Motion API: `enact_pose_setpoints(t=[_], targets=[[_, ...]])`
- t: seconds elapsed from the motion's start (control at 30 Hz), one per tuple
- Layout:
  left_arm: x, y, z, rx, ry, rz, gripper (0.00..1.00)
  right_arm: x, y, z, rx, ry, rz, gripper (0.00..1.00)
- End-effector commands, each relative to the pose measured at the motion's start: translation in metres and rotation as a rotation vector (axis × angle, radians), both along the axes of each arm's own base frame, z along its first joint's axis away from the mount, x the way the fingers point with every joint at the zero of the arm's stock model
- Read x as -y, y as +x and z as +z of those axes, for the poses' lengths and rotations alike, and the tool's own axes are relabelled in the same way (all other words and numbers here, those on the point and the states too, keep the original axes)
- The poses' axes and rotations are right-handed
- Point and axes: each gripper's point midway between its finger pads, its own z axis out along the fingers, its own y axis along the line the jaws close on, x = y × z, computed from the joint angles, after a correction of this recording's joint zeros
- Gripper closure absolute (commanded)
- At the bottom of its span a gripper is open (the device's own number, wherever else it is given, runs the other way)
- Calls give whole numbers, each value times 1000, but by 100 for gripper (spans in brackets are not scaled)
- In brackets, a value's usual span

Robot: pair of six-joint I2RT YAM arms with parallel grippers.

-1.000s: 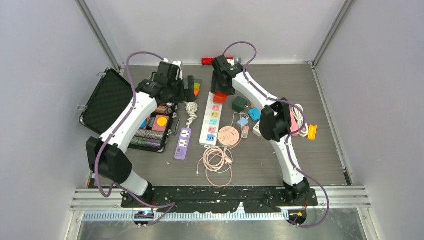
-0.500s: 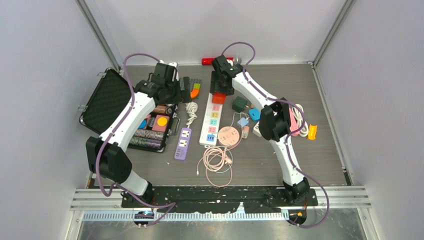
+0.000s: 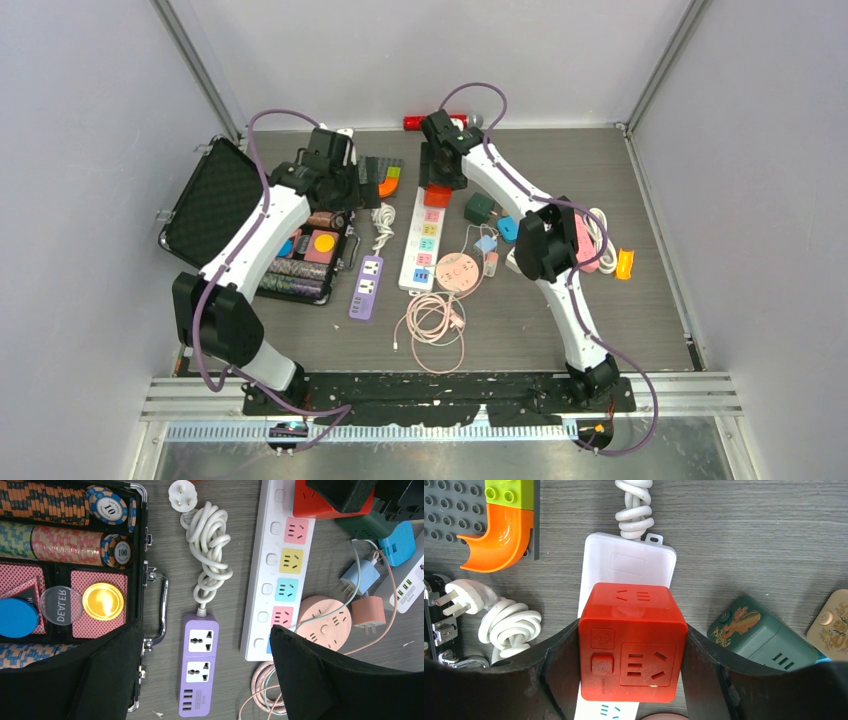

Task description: Insert the plug

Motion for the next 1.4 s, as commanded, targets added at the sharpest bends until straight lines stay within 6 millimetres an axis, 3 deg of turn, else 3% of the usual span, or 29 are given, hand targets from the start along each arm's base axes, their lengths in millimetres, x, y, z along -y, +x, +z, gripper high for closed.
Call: enact_pose_setpoints(t=[0.0, 0.27, 0.5, 0.67, 1.07, 1.37], targets=[[-2, 5, 3, 23, -3, 8, 6, 12, 1, -3, 0, -62, -30, 95], [-3, 4, 0, 12, 2, 9, 7, 1, -7, 2, -23, -26, 64, 95], [-4, 2, -3, 6, 4, 9, 7, 11, -6, 7, -16, -59, 82, 95], [-4, 0, -6, 1, 5, 10, 7, 8, -6, 5, -24, -53, 112, 95], [-5, -1, -8, -6, 8, 15, 7, 7, -11, -32, -81, -87, 85, 95], [-5, -1, -9, -12, 13, 14, 7, 5, -23, -58, -127, -52, -91, 95]])
